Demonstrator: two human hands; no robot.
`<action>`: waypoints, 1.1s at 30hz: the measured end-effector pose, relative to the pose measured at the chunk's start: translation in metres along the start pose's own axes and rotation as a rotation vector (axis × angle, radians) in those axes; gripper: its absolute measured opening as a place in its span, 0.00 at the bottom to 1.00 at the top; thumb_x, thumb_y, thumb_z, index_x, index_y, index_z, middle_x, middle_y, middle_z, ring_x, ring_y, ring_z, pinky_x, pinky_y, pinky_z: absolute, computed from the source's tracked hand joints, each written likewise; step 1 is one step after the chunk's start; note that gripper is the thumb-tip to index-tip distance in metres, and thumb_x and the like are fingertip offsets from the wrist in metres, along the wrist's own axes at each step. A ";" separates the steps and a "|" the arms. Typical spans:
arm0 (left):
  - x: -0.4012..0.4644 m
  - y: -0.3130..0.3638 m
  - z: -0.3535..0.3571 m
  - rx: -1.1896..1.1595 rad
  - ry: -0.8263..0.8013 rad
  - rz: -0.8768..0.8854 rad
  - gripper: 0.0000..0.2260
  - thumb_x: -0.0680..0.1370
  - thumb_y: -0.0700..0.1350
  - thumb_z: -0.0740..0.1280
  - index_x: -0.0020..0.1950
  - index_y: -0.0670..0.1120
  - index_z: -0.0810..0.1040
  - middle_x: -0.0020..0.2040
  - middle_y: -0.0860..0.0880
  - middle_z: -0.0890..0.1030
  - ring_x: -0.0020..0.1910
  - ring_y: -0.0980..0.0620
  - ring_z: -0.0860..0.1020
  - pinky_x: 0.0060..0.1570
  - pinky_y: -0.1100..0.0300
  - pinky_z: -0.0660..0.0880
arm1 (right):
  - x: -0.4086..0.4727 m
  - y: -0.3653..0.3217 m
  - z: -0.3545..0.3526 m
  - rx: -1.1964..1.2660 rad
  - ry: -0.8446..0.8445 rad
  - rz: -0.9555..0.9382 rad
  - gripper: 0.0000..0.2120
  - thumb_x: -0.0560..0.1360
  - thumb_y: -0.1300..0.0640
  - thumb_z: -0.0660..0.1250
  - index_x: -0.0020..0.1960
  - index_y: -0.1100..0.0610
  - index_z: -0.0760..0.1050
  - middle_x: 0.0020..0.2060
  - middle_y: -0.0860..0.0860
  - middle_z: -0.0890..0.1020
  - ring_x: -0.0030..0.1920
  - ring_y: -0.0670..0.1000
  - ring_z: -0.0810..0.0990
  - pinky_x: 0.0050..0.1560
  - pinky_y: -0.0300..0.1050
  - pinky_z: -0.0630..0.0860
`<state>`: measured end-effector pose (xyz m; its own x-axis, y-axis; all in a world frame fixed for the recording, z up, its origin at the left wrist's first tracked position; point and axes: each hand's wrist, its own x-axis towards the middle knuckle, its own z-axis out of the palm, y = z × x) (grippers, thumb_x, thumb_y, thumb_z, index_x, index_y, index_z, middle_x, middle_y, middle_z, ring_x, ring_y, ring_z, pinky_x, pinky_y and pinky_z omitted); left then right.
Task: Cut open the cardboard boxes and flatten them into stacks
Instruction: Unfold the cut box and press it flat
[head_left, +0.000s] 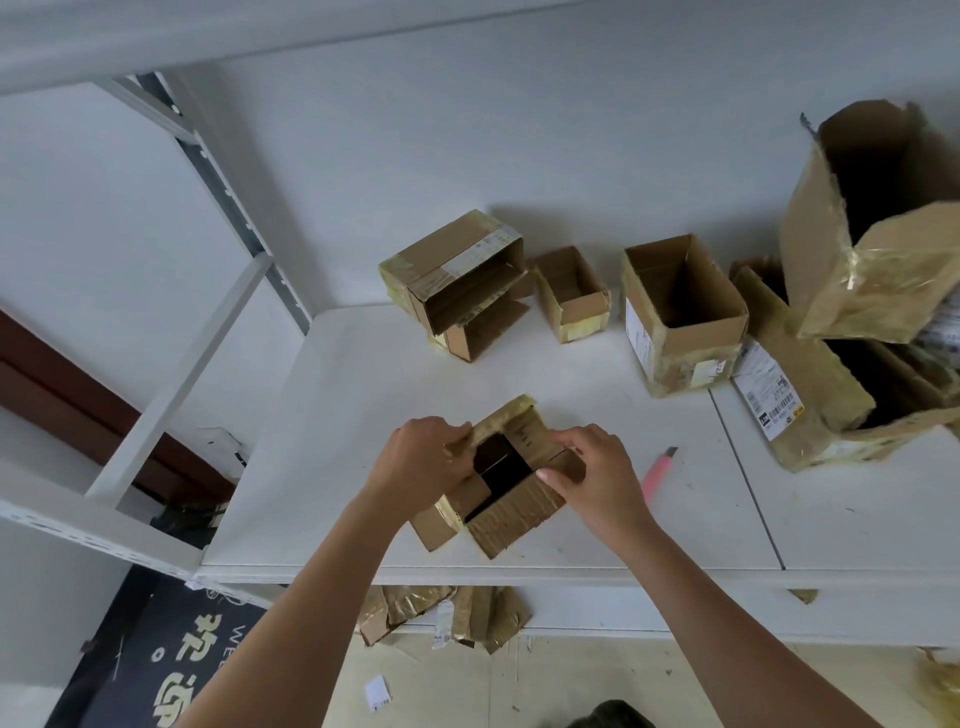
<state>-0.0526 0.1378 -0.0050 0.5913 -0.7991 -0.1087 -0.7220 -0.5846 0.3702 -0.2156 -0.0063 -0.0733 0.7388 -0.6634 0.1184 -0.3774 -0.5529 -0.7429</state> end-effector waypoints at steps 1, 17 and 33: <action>0.001 -0.003 -0.001 -0.026 0.000 -0.002 0.13 0.81 0.51 0.63 0.61 0.49 0.81 0.45 0.51 0.81 0.44 0.51 0.77 0.45 0.59 0.75 | 0.001 -0.001 0.000 0.001 -0.003 0.000 0.20 0.73 0.51 0.74 0.63 0.54 0.77 0.56 0.48 0.79 0.57 0.50 0.74 0.54 0.41 0.72; -0.003 0.009 0.017 -0.381 -0.130 -0.049 0.14 0.78 0.52 0.69 0.40 0.42 0.82 0.32 0.44 0.72 0.32 0.52 0.69 0.38 0.58 0.68 | -0.010 -0.011 0.000 -0.349 0.070 0.182 0.32 0.68 0.32 0.70 0.58 0.56 0.68 0.47 0.49 0.78 0.48 0.52 0.80 0.49 0.47 0.77; -0.031 -0.016 0.013 -0.092 0.174 -0.254 0.18 0.78 0.64 0.60 0.63 0.56 0.68 0.50 0.53 0.76 0.48 0.50 0.77 0.43 0.56 0.76 | -0.010 -0.030 -0.020 -0.060 -0.182 0.014 0.05 0.81 0.60 0.61 0.47 0.55 0.67 0.31 0.43 0.68 0.29 0.42 0.68 0.32 0.32 0.63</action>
<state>-0.0638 0.1705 -0.0197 0.8069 -0.5883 -0.0523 -0.5123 -0.7412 0.4338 -0.2231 0.0069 -0.0388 0.8198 -0.5724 -0.0169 -0.4173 -0.5769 -0.7022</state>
